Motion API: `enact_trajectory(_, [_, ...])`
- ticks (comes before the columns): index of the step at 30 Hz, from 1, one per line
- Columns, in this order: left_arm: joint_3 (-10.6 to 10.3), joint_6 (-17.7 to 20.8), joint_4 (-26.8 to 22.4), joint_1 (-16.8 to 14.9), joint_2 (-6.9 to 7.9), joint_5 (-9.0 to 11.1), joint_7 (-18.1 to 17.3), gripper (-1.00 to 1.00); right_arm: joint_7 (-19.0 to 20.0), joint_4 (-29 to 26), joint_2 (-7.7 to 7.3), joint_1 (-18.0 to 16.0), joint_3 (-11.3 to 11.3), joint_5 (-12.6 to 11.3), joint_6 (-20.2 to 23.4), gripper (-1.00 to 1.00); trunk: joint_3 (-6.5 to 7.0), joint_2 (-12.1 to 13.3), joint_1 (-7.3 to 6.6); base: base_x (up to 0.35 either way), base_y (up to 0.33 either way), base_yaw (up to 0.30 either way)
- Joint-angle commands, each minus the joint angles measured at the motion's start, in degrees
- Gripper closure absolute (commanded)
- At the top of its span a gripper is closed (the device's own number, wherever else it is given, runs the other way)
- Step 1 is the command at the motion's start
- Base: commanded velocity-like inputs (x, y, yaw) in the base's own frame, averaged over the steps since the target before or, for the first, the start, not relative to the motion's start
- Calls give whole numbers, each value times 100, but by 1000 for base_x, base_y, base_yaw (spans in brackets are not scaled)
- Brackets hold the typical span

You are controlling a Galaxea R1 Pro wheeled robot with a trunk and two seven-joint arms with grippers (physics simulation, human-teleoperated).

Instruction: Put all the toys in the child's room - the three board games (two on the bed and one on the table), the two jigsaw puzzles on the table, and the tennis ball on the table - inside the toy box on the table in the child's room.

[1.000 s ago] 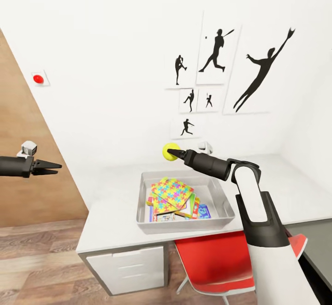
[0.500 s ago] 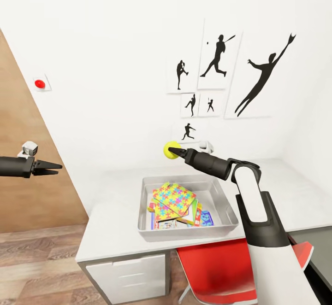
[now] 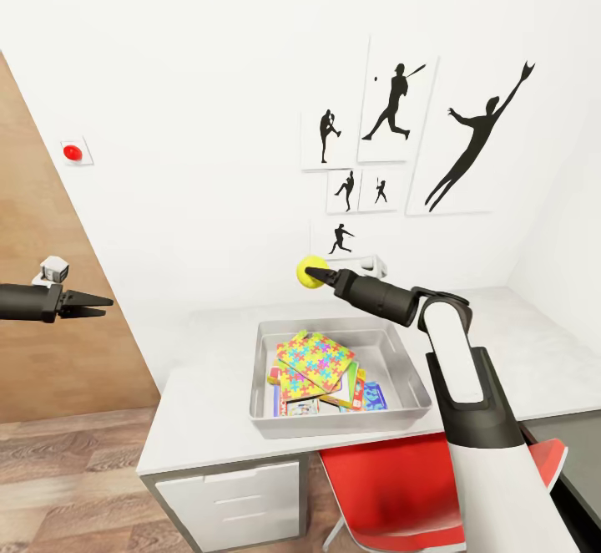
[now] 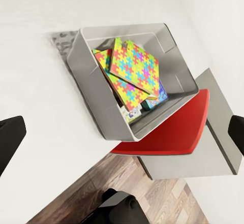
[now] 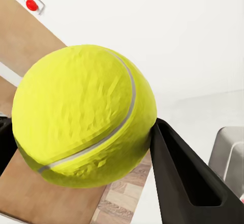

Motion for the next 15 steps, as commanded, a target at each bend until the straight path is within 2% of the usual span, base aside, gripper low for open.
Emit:
enact_trajectory(1, [-39, 39, 4, -19, 5, 35, -11, -100, -85, -5, 8, -7, 9, -15, 20, 100, -14, -14, 4, 0, 0, 0])
enact_trajectory(10, [-43, 39, 4, -19, 6, 35, -14, -100, -274, -6, 4, -7, -17, -14, 21, 100, -14, -14, 4, 0, 7, 0])
enact_trajectory(15, [-44, 39, 4, -10, 6, 35, -19, -100, -275, -6, -2, -7, -43, -14, 21, 100, -14, -14, 4, 26, 161, 0])
